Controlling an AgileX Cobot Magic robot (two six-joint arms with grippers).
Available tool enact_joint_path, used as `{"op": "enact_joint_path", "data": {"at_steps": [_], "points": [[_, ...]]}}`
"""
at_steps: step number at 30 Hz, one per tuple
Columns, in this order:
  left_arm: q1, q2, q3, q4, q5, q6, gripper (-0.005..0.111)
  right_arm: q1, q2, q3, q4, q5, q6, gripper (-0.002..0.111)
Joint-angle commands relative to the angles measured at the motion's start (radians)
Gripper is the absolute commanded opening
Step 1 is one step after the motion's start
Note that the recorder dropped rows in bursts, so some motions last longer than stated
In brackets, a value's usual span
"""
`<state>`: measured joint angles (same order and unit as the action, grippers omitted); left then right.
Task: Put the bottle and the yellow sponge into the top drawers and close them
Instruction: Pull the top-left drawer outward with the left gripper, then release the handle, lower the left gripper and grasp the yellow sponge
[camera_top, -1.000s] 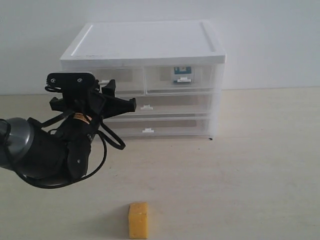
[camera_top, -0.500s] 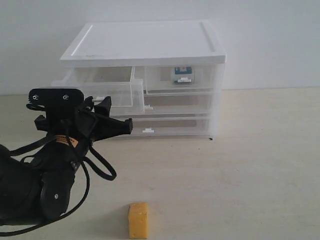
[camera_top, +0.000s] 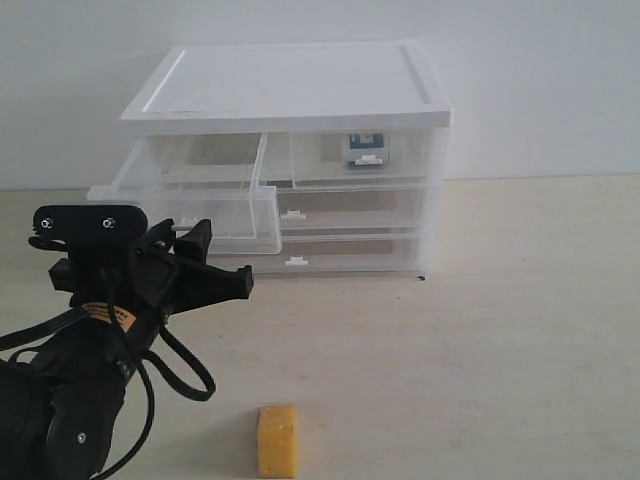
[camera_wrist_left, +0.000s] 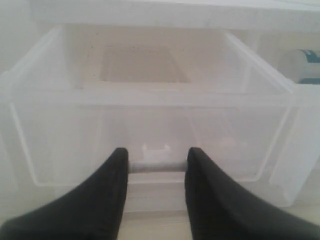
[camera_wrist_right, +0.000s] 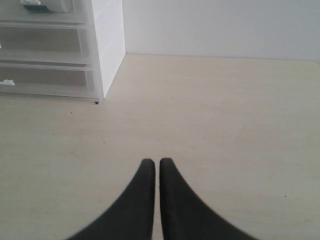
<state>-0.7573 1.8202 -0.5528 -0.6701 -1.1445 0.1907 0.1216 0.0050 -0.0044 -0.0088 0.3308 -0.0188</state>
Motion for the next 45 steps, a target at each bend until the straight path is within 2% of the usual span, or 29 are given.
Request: {"op": "enact_joint_path", "data": {"at_steps": [1, 5, 7, 11, 15, 21, 29, 36, 38, 45], "points": [[-0.011, -0.009, 0.007, 0.034, -0.007, -0.019, 0.014, -0.002, -0.005, 0.004, 0.003, -0.009, -0.001, 0.001], [-0.011, -0.009, 0.007, 0.076, -0.003, -0.046, 0.041, -0.002, -0.005, 0.004, 0.003, -0.009, -0.001, 0.001], [-0.011, -0.009, 0.007, 0.082, -0.003, -0.077, 0.049, -0.002, -0.005, 0.004, 0.003, -0.009, -0.001, 0.001], [-0.011, -0.009, 0.007, 0.122, 0.017, -0.084, 0.056, -0.002, -0.005, 0.004, 0.003, -0.009, -0.001, 0.001], [-0.011, -0.009, 0.007, 0.062, 0.041, -0.082, 0.063, -0.002, -0.005, 0.004, 0.003, -0.009, -0.001, 0.001], [-0.011, -0.010, 0.007, 0.053, 0.159, -0.082, 0.076, -0.002, -0.005, 0.004, 0.003, -0.009, -0.001, 0.001], [-0.011, -0.065, 0.035, 0.049, 0.338, -0.044, 0.077, -0.002, -0.005, 0.004, 0.003, -0.009, -0.001, 0.001], [-0.011, -0.228, 0.134, 0.063, 0.489, -0.012, 0.075, -0.002, -0.005, 0.004, 0.003, -0.009, -0.001, 0.001], [-0.011, -0.285, 0.140, 0.065, 0.585, 0.040, 0.074, -0.002, -0.005, 0.004, 0.003, -0.009, -0.001, 0.001], [-0.011, -0.422, 0.063, 0.065, 1.081, 0.165, 0.072, -0.002, -0.005, 0.004, 0.003, -0.009, -0.001, 0.001]]}}
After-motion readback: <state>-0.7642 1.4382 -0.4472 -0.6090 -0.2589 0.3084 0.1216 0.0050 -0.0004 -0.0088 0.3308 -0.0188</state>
